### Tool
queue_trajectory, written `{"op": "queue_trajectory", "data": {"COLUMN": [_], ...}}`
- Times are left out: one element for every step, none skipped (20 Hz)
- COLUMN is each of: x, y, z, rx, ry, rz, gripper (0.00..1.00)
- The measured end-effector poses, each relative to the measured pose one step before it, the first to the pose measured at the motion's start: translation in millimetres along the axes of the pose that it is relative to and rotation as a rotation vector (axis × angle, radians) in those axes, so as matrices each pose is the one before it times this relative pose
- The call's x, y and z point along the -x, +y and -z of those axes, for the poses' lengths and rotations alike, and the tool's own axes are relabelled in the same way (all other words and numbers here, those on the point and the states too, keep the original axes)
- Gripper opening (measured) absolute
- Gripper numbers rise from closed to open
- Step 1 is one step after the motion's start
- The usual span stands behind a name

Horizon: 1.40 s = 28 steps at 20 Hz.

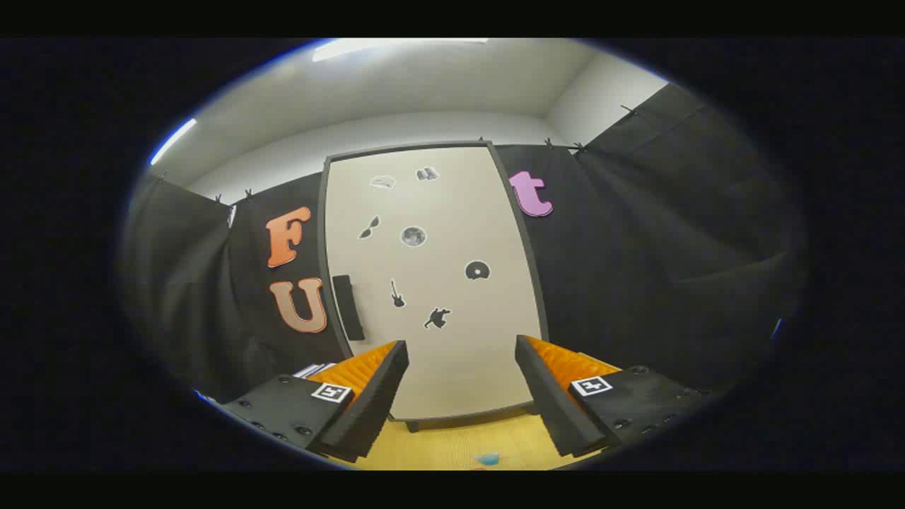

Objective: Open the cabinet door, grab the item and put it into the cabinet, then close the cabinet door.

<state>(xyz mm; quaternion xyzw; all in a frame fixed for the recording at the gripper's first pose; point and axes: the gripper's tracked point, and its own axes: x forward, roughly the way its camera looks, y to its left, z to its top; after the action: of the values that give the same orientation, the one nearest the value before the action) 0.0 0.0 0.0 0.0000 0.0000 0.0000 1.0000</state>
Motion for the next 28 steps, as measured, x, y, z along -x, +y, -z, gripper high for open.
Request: {"op": "queue_trajectory", "data": {"x": [-0.08, -0.12, 0.83, 0.43, 1.20, 0.29, 0.89, 0.29, 0.60, 0.32, -0.34, 0.25, 0.18, 0.01, 0.28, -0.25, -0.44, -1.01, -1.13, -2.26, -3.65, -4.86, -6.17, -8.67, -9.66, -10.84, -11.97, -12.46], "y": [0.62, 0.23, -0.13, -0.03, -0.91, -0.19, 0.16, -0.02, -0.48, -0.42, -0.25, -1.18, -0.64, -0.02, 2.28, 2.51, 0.56, 1.09, 1.92, 3.26, 5.63, 6.61, 8.01, 8.33, 7.82, 8.09, 6.41, 6.50], "z": [0.76, 1.32, 0.03, -0.14, -1.22, 0.17, 0.10, 0.62, 0.12, 0.65, 0.38, 0.21, -0.23, -0.03, 0.08, -0.07, 0.00, 0.25, -0.94, -1.82, -1.81, -1.64, -0.35, -0.95, -1.53, -2.84, -3.24, -3.45], "rx": [0.00158, 0.00129, 0.00088, 0.00019, -0.00098, -0.00186, -0.00339, -0.00335, -0.00296, -0.00092, 0.00125, 0.00474, 0.00533, 0.00289, 0.00139, 0.00093, 0.00246, 0.00373, 0.00305, 0.00225, 0.00144, 0.00190, 0.00369, 0.00416, 0.00541, 0.01028, 0.01300, 0.01158], "ry": [0.00231, 0.00158, 0.00039, -0.00288, -0.00348, -0.00173, -0.00069, -0.00030, 0.00002, 0.00151, 0.00115, 0.00072, -0.00086, -0.00193, -0.00049, 0.00039, 0.00130, 0.00109, -0.00250, -0.00342, -0.00476, -0.00136, 0.00355, 0.00645, 0.00462, 0.00272, -0.00007, 0.00144], "rz": [-0.00054, 0.00073, 0.00004, 0.00291, 0.00273, 0.00026, 0.00008, -0.00005, 0.00139, 0.00023, 0.00071, 0.00293, 0.00354, 0.00055, -0.00487, -0.00618, -0.00436, -0.00138, -0.00084, -0.00363, -0.00863, -0.01034, -0.01369, -0.01176, -0.01102, -0.01326, -0.01087, -0.01053], "gripper": [0.97, 0.97, 0.97, 0.97, 0.97, 0.97, 0.97, 0.97, 0.97, 0.97, 0.97, 0.97, 0.97, 0.97, 0.97, 0.97, 0.97, 0.97, 0.97, 0.97, 0.97, 0.97, 0.97, 0.97, 0.97, 0.97, 0.97, 0.97]}}
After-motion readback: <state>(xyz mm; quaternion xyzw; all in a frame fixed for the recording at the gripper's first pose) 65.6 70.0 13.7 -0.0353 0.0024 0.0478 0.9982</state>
